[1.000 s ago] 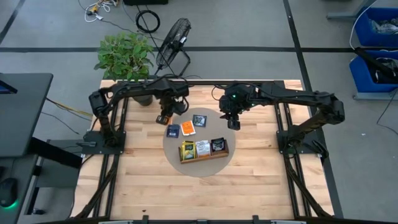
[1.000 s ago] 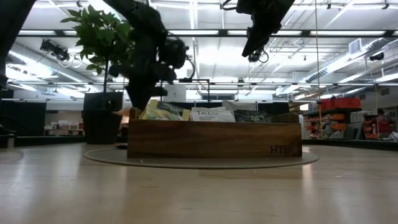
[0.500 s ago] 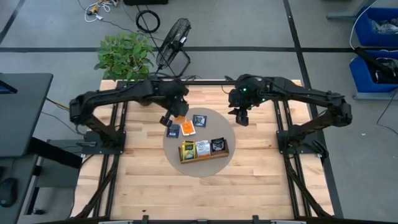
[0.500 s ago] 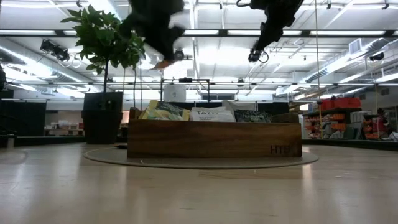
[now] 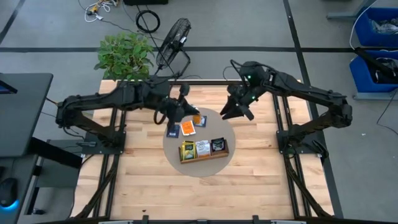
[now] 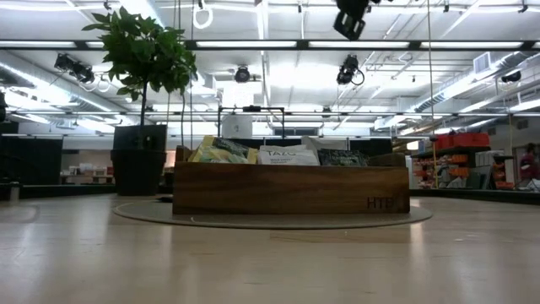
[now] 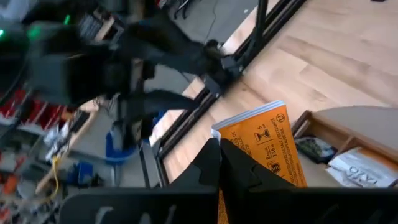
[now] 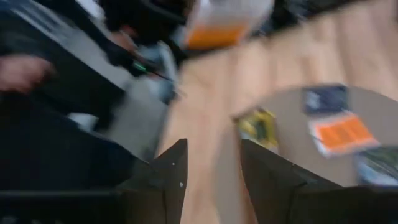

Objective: Pick & Place Tea
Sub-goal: Put the orange tea bag into the middle section of the wooden organizer

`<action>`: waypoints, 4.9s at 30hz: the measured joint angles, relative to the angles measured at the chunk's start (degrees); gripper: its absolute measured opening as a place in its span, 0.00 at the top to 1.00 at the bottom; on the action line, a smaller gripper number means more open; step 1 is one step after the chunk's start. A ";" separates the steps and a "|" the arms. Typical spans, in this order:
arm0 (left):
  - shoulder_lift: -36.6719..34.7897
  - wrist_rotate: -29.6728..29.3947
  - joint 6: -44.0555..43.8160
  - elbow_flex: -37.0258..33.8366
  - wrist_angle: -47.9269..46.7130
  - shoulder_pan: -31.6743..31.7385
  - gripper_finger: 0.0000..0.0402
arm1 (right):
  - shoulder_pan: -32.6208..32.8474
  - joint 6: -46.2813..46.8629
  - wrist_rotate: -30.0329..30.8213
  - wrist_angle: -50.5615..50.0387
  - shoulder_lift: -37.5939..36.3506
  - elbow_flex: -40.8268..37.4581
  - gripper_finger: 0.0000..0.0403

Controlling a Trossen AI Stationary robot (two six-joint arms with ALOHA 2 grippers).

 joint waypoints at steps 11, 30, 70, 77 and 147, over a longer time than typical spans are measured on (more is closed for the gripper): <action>1.66 -4.39 8.85 -0.07 7.63 -3.81 0.99 | -0.15 10.73 -11.62 17.19 3.01 0.00 0.61; 1.62 5.51 -2.57 -0.04 25.54 -3.97 0.99 | -4.31 27.07 -15.23 37.95 4.36 0.00 0.56; 5.28 8.63 -12.50 -0.03 47.45 -2.98 0.99 | 0.90 42.80 -18.24 66.01 7.52 0.00 0.50; 5.27 8.81 -12.74 -0.02 47.30 -2.95 0.99 | 0.85 44.32 -17.26 70.00 7.54 0.00 0.64; -0.07 -24.85 -69.03 -0.05 30.09 -0.84 0.92 | -1.92 3.80 15.72 25.99 -6.41 -0.02 1.00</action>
